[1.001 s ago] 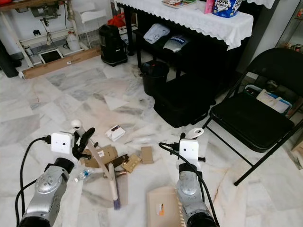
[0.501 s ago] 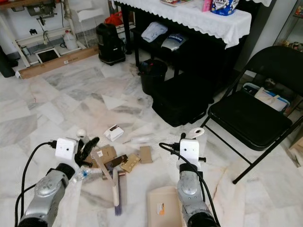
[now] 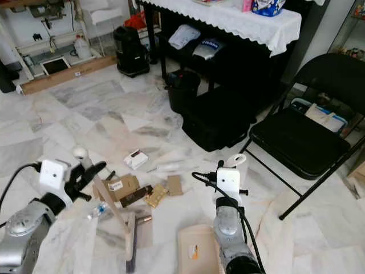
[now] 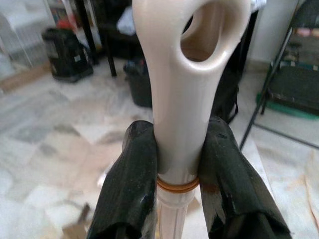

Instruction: Sweep floor

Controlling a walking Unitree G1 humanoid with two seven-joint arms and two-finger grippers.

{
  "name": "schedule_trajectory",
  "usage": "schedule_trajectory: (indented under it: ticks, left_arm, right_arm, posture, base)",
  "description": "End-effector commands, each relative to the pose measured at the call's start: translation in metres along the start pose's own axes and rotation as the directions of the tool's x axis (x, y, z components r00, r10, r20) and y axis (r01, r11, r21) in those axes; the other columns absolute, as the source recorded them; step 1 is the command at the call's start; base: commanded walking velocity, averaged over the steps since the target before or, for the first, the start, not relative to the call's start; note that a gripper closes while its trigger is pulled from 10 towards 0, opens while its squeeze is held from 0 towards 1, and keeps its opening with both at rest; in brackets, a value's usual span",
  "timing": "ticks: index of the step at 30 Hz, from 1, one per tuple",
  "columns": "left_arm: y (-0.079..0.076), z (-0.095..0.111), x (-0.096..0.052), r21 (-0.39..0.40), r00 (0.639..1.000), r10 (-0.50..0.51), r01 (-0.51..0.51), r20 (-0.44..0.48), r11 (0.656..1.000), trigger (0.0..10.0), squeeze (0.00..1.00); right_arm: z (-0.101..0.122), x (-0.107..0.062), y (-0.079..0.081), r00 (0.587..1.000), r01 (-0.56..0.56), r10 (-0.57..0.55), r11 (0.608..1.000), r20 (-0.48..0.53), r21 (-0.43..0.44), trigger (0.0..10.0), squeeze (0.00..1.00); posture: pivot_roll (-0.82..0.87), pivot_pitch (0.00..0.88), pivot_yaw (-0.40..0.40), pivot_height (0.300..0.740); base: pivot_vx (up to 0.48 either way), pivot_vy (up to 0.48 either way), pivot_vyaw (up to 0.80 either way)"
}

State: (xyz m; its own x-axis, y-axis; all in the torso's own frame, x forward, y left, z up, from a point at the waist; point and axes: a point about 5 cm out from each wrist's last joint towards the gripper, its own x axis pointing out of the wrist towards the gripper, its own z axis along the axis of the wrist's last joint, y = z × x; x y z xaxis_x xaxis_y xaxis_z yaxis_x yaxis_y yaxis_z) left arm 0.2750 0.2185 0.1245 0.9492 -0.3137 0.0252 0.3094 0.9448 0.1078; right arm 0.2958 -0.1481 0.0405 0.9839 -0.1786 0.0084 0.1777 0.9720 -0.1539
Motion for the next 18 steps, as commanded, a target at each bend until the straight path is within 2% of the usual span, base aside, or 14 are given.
schedule_trajectory:
  ticks: [1,4,7,8,10,14,18]
  left_arm:
    - [0.013,0.033,0.005,0.025,0.987,0.089,-0.093,0.133,0.995,10.0,0.00]
    - [0.020,0.040,0.005,0.034,0.973,0.150,-0.158,0.177,0.987,10.0,0.00]
    - [0.026,0.041,0.001,0.063,0.960,0.214,-0.228,0.180,0.972,10.0,0.00]
    - [0.026,0.041,0.001,0.063,0.960,0.214,-0.228,0.180,0.972,10.0,0.00]
    - [0.024,0.030,-0.004,0.118,0.972,0.199,-0.214,0.128,0.970,10.0,0.00]
    - [0.020,0.017,-0.008,0.176,0.981,0.178,-0.190,0.079,0.966,10.0,0.00]
    - [0.015,0.006,-0.011,0.201,0.987,0.159,-0.163,0.037,0.966,10.0,0.00]
  right_arm:
    - [0.004,0.003,0.002,1.000,-0.003,0.003,1.000,0.016,0.004,10.0,0.00]
    - [0.004,0.003,0.002,1.000,-0.001,0.001,1.000,0.016,0.003,10.0,0.00]
    - [0.003,0.002,0.001,1.000,0.002,-0.002,1.000,0.012,0.002,10.0,0.00]
    - [0.003,0.002,0.001,1.000,0.002,-0.002,1.000,0.012,0.002,10.0,0.00]
    - [-0.001,-0.001,0.001,1.000,0.003,-0.003,1.000,0.001,-0.005,10.0,0.00]
    - [-0.004,-0.003,0.000,1.000,0.010,-0.010,1.000,-0.004,-0.017,10.0,0.00]
    - [-0.011,-0.006,-0.002,0.999,0.018,-0.019,0.999,-0.032,-0.029,10.0,0.00]
  posture:
    - [0.19,0.059,0.014,0.740]
    - [0.19,0.060,0.016,0.740]
    - [0.19,0.065,0.016,0.740]
    - [0.19,0.065,0.016,0.740]
    - [0.19,0.068,0.017,0.740]
    - [0.19,0.073,0.019,0.740]
    - [0.19,0.079,0.023,0.740]
  base:
    - [0.000,0.000,0.00]
    - [0.000,0.000,0.00]
    - [0.000,0.000,0.00]
    - [0.000,0.000,0.00]
    - [0.000,0.000,0.00]
    - [0.000,0.000,0.00]
    - [0.000,0.000,0.00]
